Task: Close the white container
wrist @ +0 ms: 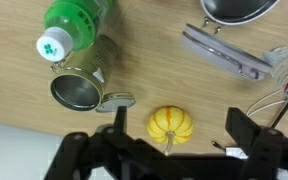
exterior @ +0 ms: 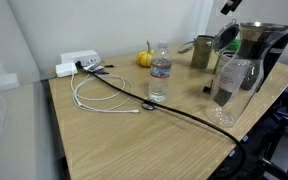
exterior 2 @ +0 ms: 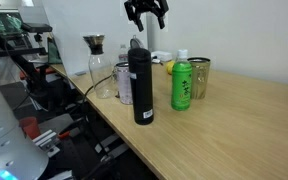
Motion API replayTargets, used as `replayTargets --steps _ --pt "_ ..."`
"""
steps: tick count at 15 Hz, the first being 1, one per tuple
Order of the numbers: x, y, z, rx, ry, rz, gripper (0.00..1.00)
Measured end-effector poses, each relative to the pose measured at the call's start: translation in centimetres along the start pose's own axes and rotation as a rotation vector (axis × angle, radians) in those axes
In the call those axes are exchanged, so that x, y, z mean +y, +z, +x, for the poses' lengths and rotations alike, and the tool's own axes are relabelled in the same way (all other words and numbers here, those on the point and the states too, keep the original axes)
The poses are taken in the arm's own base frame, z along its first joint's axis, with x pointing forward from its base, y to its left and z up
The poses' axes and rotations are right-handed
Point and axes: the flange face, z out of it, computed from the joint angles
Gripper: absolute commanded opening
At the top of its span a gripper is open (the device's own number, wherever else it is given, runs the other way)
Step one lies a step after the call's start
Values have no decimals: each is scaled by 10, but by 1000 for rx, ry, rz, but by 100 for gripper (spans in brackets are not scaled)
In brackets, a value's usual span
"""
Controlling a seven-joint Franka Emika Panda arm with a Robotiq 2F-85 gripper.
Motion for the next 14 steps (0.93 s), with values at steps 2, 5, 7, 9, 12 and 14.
replayTargets --steps 2,5,7,9,12,14 --pt "-9 1 2 4 -7 16 66" --pt "-17 2 5 13 -17 24 46" --pt "-19 6 5 13 -23 23 31" --pt "-23 12 6 12 -29 22 18" --pt "-28 21 5 -4 -42 25 2" --pt "-31 24 5 -12 -47 26 0"
